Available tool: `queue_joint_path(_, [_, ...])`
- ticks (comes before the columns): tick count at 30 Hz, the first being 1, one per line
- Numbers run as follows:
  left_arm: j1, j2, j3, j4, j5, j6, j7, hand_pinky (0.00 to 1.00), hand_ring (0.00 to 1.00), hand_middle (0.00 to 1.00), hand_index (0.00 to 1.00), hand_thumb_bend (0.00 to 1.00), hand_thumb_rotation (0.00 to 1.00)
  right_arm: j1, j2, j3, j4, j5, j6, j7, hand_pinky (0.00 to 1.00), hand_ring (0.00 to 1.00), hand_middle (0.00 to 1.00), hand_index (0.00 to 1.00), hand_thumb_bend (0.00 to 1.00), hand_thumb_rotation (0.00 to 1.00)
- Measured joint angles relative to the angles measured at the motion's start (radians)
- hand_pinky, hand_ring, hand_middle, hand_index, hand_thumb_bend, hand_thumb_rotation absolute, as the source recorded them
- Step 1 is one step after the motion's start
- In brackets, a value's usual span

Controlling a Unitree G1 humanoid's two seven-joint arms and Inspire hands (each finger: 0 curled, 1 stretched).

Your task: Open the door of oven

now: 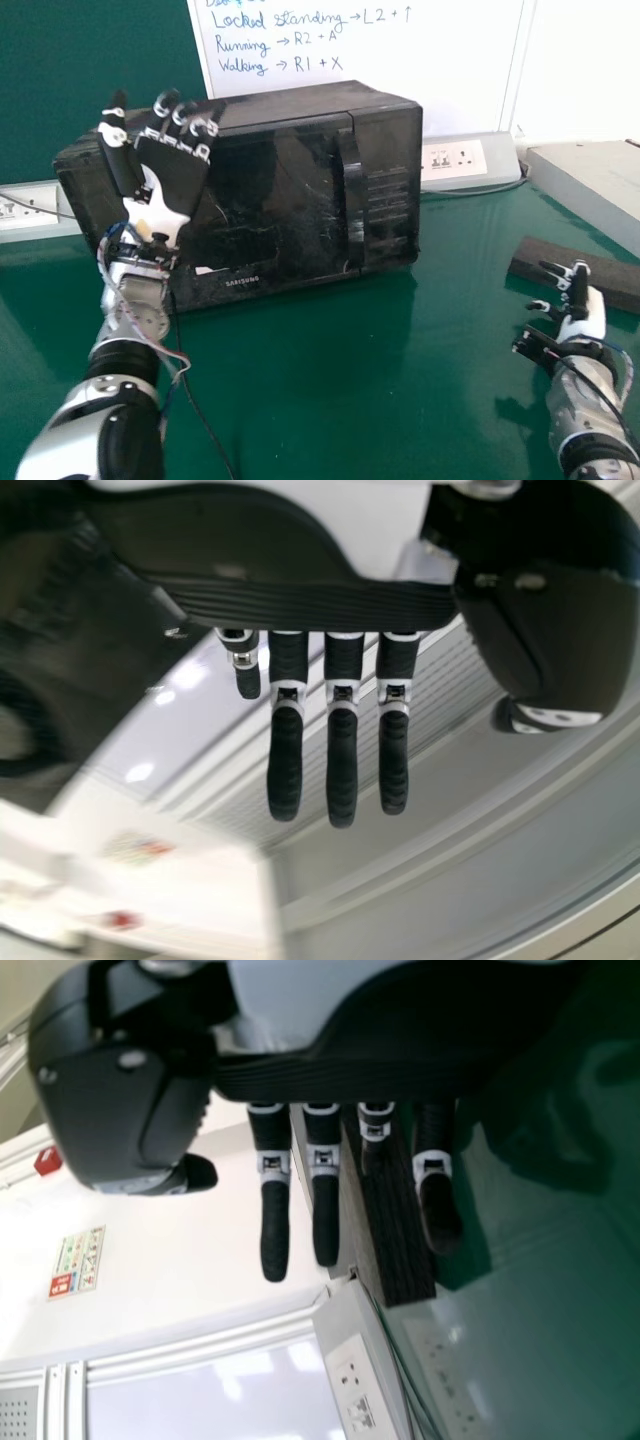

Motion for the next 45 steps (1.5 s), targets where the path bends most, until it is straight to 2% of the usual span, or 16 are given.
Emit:
queue_joint_path(2, [0.0, 0.001, -0.011, 0.007, 0.023, 0.0, -0.004, 0.21, 0.44, 0.5, 0.62, 0.5, 0.0, -0.009, 0.01, 0.001, 0.004, 0.0, 0.002, 0.005, 0.31, 0.33, 0.46, 0.5, 0.62, 0.62])
queue_joint_path(3, [0.0, 0.0, -0.024, 0.013, 0.04, -0.007, -0.002, 0.23, 0.45, 0.6, 0.55, 0.5, 0.0, -0.012, 0.014, 0.001, 0.006, 0.0, 0.003, 0.008, 0.3, 0.33, 0.46, 0.5, 0.61, 0.62])
queue_joint_path(5, [0.0, -0.007, -0.041, 0.036, 0.076, -0.034, 0.012, 0.27, 0.45, 0.7, 0.5, 0.49, 0.0, -0.014, 0.018, 0.002, 0.007, 0.0, 0.003, 0.011, 0.3, 0.33, 0.46, 0.5, 0.6, 0.62])
queue_joint_path(6, [0.0, -0.014, -0.046, 0.052, 0.095, -0.052, 0.026, 0.28, 0.45, 0.71, 0.49, 0.49, 0.0, -0.014, 0.018, 0.001, 0.007, 0.0, 0.003, 0.012, 0.3, 0.32, 0.46, 0.5, 0.6, 0.62])
queue_joint_path(8, [0.0, -0.025, -0.065, 0.073, 0.124, -0.058, 0.039, 0.22, 0.44, 0.54, 0.51, 0.5, 0.0, -0.014, 0.018, 0.002, 0.007, 0.0, 0.003, 0.013, 0.3, 0.32, 0.45, 0.5, 0.57, 0.63])
queue_joint_path(10, [0.0, -0.034, -0.087, 0.077, 0.148, -0.039, 0.026, 0.18, 0.44, 0.5, 0.77, 0.5, 0.0, -0.014, 0.017, 0.004, 0.007, -0.001, 0.003, 0.013, 0.3, 0.32, 0.45, 0.49, 0.56, 0.63])
queue_joint_path(12, [0.0, -0.04, -0.115, 0.077, 0.175, -0.029, 0.001, 0.18, 0.44, 0.49, 0.84, 0.5, 0.0, -0.014, 0.017, 0.004, 0.007, -0.001, 0.003, 0.013, 0.3, 0.32, 0.46, 0.49, 0.56, 0.63])
queue_joint_path(15, [-0.001, -0.048, -0.13, 0.083, 0.207, -0.049, 0.004, 0.22, 0.44, 0.53, 0.53, 0.5, 0.0, -0.013, 0.015, 0.007, 0.007, -0.002, 0.003, 0.013, 0.28, 0.32, 0.46, 0.49, 0.56, 0.64])
queue_joint_path(18, [-0.003, -0.05, -0.133, 0.12, 0.225, -0.078, 0.022, 0.25, 0.45, 0.52, 0.48, 0.5, 0.0, -0.013, 0.013, 0.011, 0.007, -0.005, 0.003, 0.009, 0.27, 0.33, 0.46, 0.5, 0.57, 0.64])
queue_joint_path(22, [-0.004, -0.05, -0.139, 0.135, 0.247, -0.073, 0.038, 0.26, 0.45, 0.5, 0.5, 0.5, 0.0, -0.013, 0.014, 0.011, 0.006, -0.005, 0.003, 0.008, 0.28, 0.33, 0.47, 0.51, 0.62, 0.69])
queue_joint_path(24, [-0.008, -0.05, -0.139, 0.137, 0.247, -0.045, 0.036, 0.28, 0.44, 0.65, 0.5, 0.5, 0.04, -0.013, 0.015, 0.0, 0.006, 0.008, 0.002, 0.024, 0.28, 0.34, 0.48, 0.52, 0.75, 0.73])
queue_joint_path(27, [-0.013, -0.05, -0.139, 0.145, 0.247, -0.02, 0.039, 0.3, 0.51, 0.73, 0.77, 0.63, 0.29, -0.01, 0.022, -0.025, 0.006, 0.043, -0.003, 0.09, 0.31, 0.38, 0.52, 0.62, 0.86, 0.85])
queue_joint_path(30, [-0.015, -0.051, -0.141, 0.146, 0.251, -0.019, 0.052, 0.37, 0.61, 0.82, 0.87, 0.73, 0.52, -0.007, 0.026, -0.033, 0.005, 0.05, -0.004, 0.141, 0.34, 0.43, 0.59, 0.75, 0.93, 0.96])
queue_joint_path(33, [-0.015, -0.051, -0.143, 0.152, 0.261, -0.02, 0.062, 0.48, 0.75, 0.93, 0.95, 0.87, 0.66, -0.005, 0.03, -0.04, 0.003, 0.061, -0.004, 0.198, 0.4, 0.51, 0.7, 0.86, 0.99, 1.0])
queue_joint_path(38, [-0.015, -0.053, -0.142, 0.165, 0.264, -0.02, 0.084, 0.6, 0.86, 0.99, 0.98, 0.99, 0.75, -0.004, 0.031, -0.048, 0.003, 0.071, -0.004, 0.251, 0.48, 0.62, 0.77, 0.91, 1.0, 1.0])
queue_joint_path(45, [-0.015, -0.054, -0.136, 0.18, 0.264, -0.014, 0.118, 0.7, 0.92, 1.0, 1.0, 1.0, 0.79, 0.005, 0.03, -0.046, 0.003, 0.07, -0.017, 0.293, 0.63, 0.75, 0.85, 0.93, 1.0, 1.0])
